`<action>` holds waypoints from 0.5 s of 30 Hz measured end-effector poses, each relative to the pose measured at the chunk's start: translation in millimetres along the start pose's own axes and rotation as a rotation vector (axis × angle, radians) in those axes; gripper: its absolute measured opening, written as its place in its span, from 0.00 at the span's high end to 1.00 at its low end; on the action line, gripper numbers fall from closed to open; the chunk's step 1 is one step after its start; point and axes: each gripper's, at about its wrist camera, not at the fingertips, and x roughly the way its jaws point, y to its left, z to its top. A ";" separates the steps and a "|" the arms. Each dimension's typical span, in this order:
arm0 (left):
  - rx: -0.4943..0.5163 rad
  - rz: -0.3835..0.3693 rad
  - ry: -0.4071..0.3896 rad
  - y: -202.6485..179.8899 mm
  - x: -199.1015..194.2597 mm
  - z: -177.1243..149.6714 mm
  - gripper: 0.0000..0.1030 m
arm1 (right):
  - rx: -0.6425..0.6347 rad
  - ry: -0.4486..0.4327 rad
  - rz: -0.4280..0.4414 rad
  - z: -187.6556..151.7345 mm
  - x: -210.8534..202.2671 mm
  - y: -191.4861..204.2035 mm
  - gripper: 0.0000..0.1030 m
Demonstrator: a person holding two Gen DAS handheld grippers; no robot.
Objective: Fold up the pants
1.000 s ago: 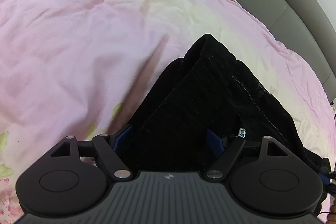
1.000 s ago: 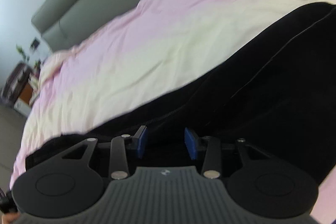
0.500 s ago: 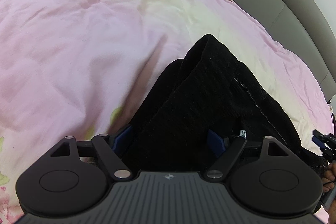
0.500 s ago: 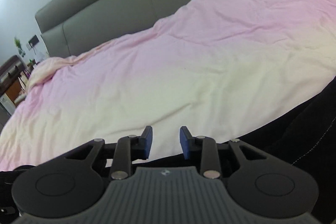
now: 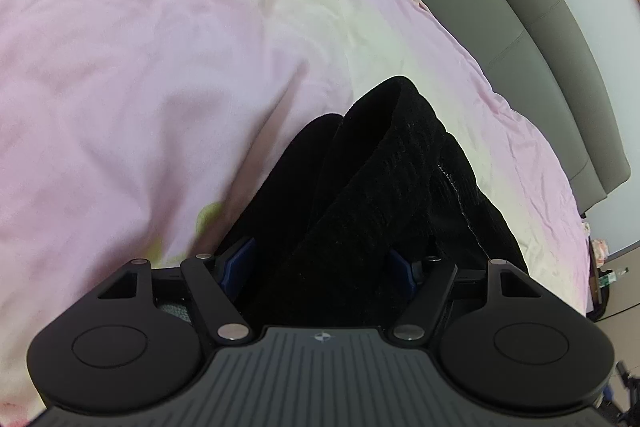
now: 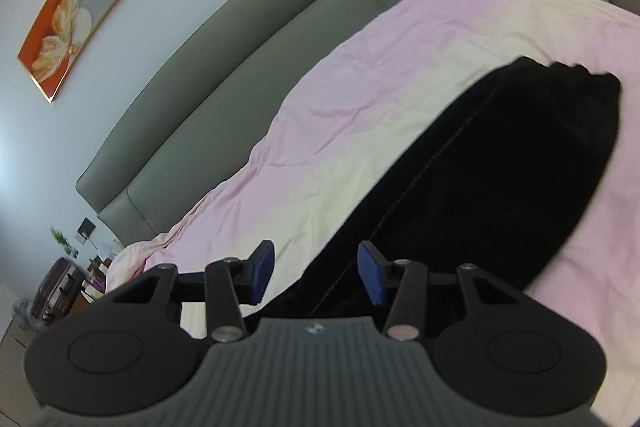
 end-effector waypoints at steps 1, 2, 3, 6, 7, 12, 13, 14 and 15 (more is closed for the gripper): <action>-0.022 -0.013 0.006 3.3 -0.9 0.1 0.22 | 0.025 0.010 -0.009 -4.5 -9.2 -5.6 0.56; -0.049 -0.019 0.012 6.0 -2.8 -0.1 0.20 | 0.048 0.022 -0.018 -8.7 -15.7 -10.6 0.56; -0.082 -0.028 0.017 9.3 -6.1 0.3 0.20 | 0.071 0.037 -0.026 -12.3 -23.0 -15.2 0.56; -0.208 -0.027 -0.011 18.9 -28.0 -7.8 0.21 | 0.122 0.058 -0.025 -20.9 -40.1 -24.5 0.56; -0.229 -0.030 -0.038 20.7 -37.5 -12.3 0.21 | 0.129 0.060 -0.019 -22.7 -43.9 -25.7 0.56; -0.347 -0.017 -0.151 28.6 -69.2 -29.9 0.21 | 0.129 0.089 -0.014 -31.3 -42.3 -20.0 0.56; -0.372 -0.017 -0.180 30.5 -74.1 -34.9 0.21 | 0.121 0.095 -0.012 -32.5 -41.5 -17.6 0.56; -0.393 -0.011 -0.206 32.1 -79.1 -42.7 0.16 | 0.114 0.099 -0.008 -33.7 -41.3 -15.1 0.56; -0.418 0.001 -0.210 34.8 -81.9 -50.0 0.14 | 0.104 0.103 -0.004 -35.5 -41.5 -12.0 0.56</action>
